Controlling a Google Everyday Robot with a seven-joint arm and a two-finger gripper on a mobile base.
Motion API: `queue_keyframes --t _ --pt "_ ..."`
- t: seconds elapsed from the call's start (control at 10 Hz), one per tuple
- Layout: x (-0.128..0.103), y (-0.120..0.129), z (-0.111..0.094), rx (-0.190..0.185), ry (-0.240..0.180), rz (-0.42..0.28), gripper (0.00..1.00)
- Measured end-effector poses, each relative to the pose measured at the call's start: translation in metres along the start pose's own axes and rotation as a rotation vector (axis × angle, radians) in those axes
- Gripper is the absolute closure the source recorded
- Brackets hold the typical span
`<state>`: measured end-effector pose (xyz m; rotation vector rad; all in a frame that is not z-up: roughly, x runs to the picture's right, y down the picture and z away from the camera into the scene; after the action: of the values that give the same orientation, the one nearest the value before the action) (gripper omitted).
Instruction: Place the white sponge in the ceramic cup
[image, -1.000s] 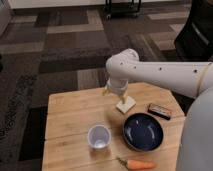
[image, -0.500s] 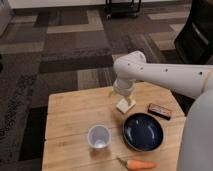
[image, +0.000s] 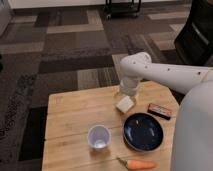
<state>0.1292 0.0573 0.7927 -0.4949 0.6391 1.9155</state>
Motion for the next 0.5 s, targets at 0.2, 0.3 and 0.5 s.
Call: queue_keyframes --t 0.2,0.3,0.5 --pt "-0.009 -0.001 0.009 0.0 0.017 -0.004 0.35" --pt "-0.01 -0.002 0.013 0.002 0.027 0.001 0.35" --pt "-0.01 -0.001 0.013 0.001 0.026 0.001 0.35"
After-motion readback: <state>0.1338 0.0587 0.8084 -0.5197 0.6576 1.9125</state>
